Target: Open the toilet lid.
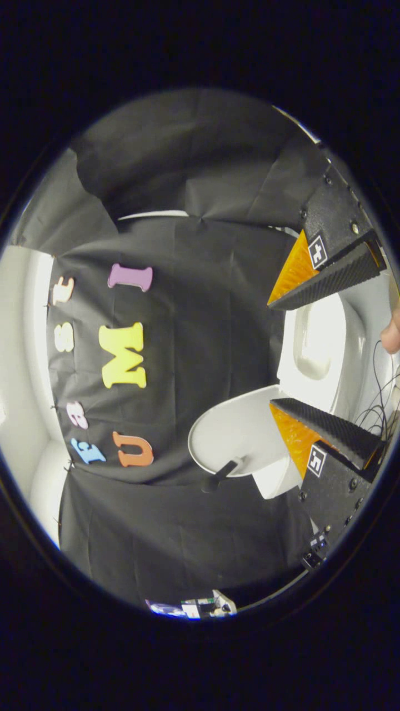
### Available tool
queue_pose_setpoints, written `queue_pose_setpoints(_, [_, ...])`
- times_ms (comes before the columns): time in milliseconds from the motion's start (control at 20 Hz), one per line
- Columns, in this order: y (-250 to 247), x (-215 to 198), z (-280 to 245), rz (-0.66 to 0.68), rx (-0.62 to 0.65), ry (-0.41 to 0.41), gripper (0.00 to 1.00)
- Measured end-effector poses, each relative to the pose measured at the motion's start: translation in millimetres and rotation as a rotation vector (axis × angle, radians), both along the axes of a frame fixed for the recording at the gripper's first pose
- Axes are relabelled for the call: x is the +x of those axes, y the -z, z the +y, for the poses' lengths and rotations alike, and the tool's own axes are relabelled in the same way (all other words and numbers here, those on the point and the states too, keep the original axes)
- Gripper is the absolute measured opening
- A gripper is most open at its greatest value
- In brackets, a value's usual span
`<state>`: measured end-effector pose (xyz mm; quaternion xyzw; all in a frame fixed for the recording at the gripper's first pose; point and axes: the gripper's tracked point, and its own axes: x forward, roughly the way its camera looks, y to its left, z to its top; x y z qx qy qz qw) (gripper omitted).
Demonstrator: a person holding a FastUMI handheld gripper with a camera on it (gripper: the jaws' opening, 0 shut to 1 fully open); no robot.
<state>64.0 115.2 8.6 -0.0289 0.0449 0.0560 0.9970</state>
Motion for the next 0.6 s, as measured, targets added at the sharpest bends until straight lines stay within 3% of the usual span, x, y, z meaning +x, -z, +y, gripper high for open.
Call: queue_pose_setpoints(600, [-8, -20, -58, -0.191, 0.150, -0.015, 0.99])
